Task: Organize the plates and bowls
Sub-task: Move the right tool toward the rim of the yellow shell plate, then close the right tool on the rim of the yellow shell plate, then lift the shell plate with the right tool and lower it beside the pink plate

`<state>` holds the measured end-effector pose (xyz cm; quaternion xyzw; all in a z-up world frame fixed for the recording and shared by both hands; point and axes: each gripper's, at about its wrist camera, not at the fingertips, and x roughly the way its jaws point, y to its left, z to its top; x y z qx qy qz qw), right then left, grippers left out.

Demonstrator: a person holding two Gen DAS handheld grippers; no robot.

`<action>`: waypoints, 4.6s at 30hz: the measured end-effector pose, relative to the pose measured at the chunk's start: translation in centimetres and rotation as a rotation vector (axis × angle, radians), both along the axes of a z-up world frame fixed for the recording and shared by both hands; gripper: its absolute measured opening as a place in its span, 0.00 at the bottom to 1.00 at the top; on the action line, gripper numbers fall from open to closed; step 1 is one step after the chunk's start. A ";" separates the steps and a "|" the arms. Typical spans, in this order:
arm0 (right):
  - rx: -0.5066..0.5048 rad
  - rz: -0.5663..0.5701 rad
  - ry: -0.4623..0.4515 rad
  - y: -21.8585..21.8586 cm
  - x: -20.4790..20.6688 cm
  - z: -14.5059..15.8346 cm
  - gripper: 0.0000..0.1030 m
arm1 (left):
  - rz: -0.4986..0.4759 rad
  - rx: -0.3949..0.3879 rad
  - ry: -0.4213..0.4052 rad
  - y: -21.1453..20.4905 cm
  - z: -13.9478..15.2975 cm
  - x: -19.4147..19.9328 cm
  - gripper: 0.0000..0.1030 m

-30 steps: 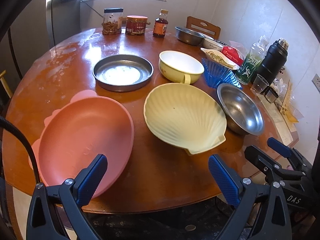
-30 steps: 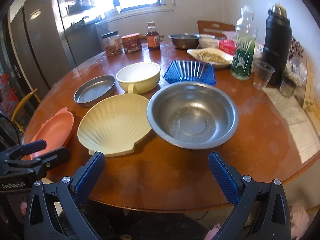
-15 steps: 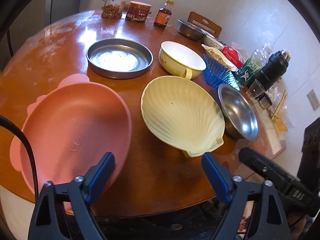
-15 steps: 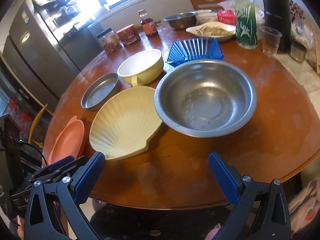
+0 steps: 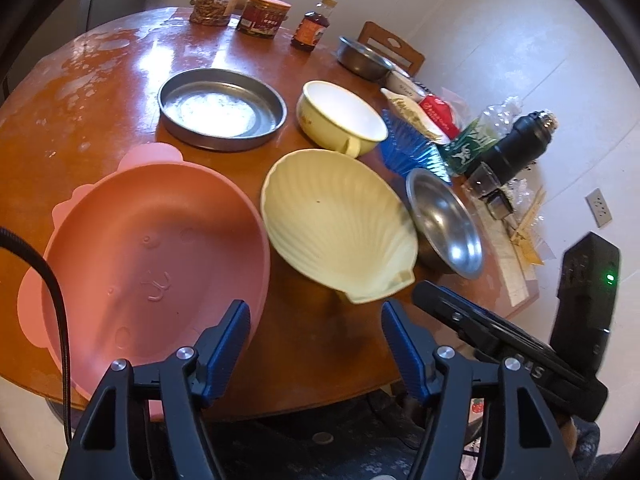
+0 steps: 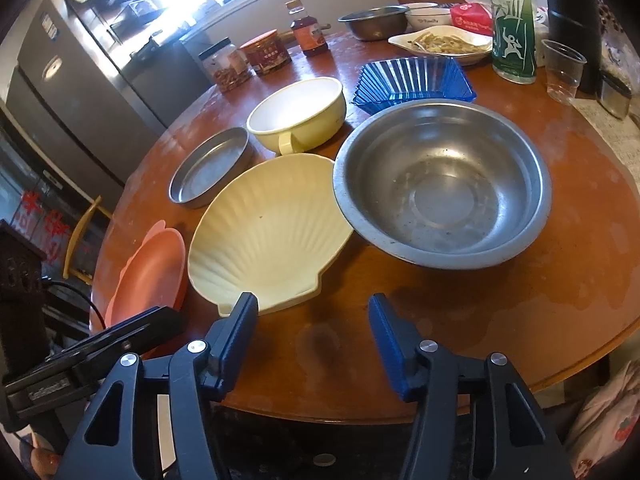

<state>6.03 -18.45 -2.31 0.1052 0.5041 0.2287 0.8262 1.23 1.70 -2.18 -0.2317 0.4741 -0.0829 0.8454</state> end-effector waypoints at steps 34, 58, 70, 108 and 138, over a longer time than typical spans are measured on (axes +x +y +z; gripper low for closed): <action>0.037 -0.068 0.016 1.4 3.0 -2.4 0.18 | 0.066 -0.078 0.093 -0.5 -2.9 5.6 0.45; -0.046 0.020 -0.051 4.3 2.3 -1.8 0.17 | 0.054 0.070 0.070 1.8 -2.8 5.6 0.17; -0.061 0.113 -0.059 7.8 0.8 -1.6 0.17 | 0.030 0.110 0.063 4.6 -2.1 2.8 0.18; -0.123 0.298 -0.008 10.8 -2.0 -1.4 0.19 | -0.033 0.125 0.154 6.2 -1.9 -1.4 0.20; -0.136 0.331 -0.009 12.0 -1.8 -1.0 0.40 | 0.031 0.174 0.202 6.7 -2.0 -2.1 0.24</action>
